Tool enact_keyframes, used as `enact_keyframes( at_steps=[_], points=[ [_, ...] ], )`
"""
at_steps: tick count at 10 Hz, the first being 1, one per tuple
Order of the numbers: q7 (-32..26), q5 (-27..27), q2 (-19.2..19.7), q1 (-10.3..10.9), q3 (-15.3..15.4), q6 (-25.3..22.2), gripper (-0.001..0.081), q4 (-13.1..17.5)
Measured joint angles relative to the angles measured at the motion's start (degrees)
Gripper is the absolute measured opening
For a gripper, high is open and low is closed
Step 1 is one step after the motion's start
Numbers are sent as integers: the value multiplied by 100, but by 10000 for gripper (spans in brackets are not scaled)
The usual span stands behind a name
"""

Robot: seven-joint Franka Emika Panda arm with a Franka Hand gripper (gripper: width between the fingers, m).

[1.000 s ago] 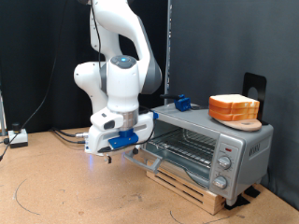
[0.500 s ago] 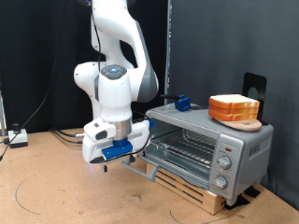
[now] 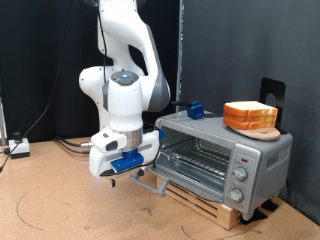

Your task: Make a piece of toast with the oven

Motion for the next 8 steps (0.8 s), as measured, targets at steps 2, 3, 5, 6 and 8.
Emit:
enact_keyframes(
  at_steps=[2, 3, 5, 6, 8],
  points=[
    [16, -36, 62, -6, -8, 45, 807, 17],
    [89, -76, 117, -6, -24, 53, 807, 36],
    [365, -240, 281, -7, -65, 128, 807, 69],
    [436, -251, 388, -8, -86, 214, 807, 85],
    [340, 60, 576, -10, -67, 410, 807, 160]
  ],
)
